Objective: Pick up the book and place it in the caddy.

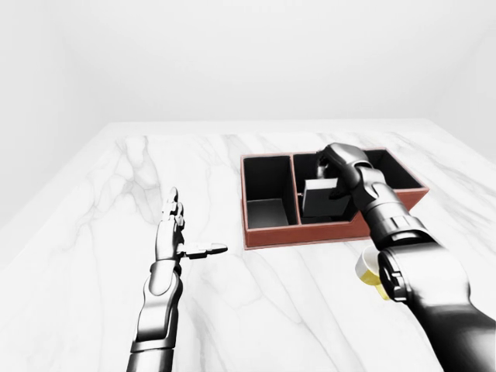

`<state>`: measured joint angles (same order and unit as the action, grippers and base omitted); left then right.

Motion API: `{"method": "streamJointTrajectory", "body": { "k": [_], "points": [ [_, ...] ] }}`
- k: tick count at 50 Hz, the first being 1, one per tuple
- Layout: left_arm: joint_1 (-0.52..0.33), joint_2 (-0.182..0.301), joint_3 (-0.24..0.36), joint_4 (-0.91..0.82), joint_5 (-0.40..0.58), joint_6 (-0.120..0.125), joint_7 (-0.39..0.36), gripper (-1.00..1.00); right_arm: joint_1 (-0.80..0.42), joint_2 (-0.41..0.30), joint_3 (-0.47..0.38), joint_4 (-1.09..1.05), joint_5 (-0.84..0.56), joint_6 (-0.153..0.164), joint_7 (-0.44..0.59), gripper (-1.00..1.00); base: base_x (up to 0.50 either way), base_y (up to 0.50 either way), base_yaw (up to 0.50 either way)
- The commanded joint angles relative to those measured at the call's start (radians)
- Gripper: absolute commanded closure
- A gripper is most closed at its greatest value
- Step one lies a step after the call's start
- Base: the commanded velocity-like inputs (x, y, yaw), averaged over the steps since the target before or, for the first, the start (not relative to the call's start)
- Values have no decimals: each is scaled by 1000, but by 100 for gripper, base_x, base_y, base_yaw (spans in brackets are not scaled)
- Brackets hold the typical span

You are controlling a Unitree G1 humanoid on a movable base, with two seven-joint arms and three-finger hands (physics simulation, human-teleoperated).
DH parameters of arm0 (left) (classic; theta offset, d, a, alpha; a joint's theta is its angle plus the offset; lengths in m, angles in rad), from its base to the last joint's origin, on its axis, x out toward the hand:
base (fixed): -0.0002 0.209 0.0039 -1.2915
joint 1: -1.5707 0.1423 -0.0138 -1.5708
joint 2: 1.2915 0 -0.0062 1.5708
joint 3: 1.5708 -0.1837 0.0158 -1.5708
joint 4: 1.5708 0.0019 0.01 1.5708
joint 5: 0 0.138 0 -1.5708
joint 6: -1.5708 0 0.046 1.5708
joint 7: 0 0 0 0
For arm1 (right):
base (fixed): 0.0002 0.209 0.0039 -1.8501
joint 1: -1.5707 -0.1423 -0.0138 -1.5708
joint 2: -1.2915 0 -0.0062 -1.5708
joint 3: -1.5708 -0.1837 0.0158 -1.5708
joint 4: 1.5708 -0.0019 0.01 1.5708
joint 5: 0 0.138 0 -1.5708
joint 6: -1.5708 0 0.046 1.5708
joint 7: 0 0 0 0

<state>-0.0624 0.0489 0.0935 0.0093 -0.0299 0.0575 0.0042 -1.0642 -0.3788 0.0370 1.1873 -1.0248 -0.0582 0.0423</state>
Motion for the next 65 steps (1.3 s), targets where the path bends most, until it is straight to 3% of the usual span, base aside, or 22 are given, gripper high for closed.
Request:
{"method": "streamJointTrajectory", "body": {
  "k": [1, 8, 29, 33, 37, 42, 43, 45, 60, 65],
  "points": [
    [0, -1, -2, 7, 2, -5, 0, -100, -15, -6, -20, -11, -12, -13, -42, -100, 0, 0, 0],
    [4, -1, -1, -9, -1, 7, -2, -100, -18, -5, -20, -10, -14, -17, -52, -100, 0, 0, 0],
    [1, 0, 1, -5, -1, 5, -1, -100, 5, -4, -35, -95, 6, -11, -12, -100, 0, 0, 0],
    [0, 0, 2, -5, -2, 4, -1, -100, 31, -4, -57, -185, 45, 2, 25, -100, 0, 0, 0],
    [3, 0, 1, -13, -3, 9, -1, -100, 84, 2, -78, -324, 80, 41, 70, -100, 0, 0, 0],
    [3, -1, 0, -16, -3, 10, -2, -100, 150, 16, -97, -478, 126, 90, 104, -100, 0, 0, 0],
    [3, -1, 1, -18, -4, 11, -2, -100, 175, 22, -110, -557, 141, 123, 125, -100, 0, 0, 0],
    [4, -1, 1, -22, -5, 15, -2, -100, 207, 28, -117, -645, 160, 145, 152, -100, 0, 0, 0],
    [3, -2, -1, -16, -4, 9, -2, -100, 349, 71, -154, -1254, 209, 145, 370, -100, 0, 0, 0],
    [10, -3, -1, -37, -6, 19, -2, -100, 383, 98, -155, -1428, 228, 145, 411, -100, 0, 0, 0]
  ]
}}
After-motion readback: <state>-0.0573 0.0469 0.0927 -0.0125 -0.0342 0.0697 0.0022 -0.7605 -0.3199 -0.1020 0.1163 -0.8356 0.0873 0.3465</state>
